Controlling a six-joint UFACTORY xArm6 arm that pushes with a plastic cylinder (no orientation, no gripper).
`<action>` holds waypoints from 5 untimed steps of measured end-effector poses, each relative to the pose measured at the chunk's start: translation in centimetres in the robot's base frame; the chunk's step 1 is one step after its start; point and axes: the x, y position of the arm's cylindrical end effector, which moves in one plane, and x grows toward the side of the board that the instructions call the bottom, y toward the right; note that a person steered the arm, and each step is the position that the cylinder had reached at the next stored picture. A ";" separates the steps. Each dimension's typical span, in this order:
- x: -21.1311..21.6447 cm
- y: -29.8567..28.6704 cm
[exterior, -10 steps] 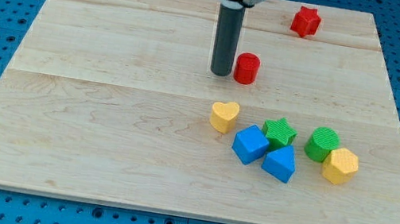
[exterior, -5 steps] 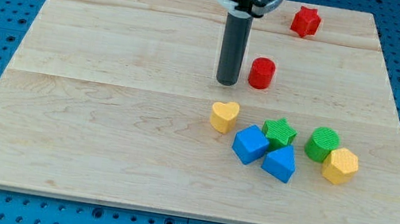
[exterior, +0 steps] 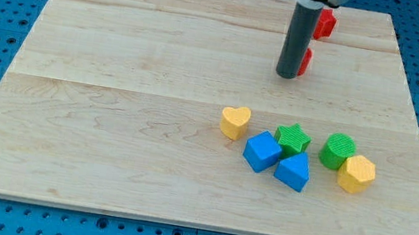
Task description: Move red circle towards the red star
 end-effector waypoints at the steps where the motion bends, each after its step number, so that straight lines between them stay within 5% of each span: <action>1: -0.6 1.0; 5: -1.1 6.0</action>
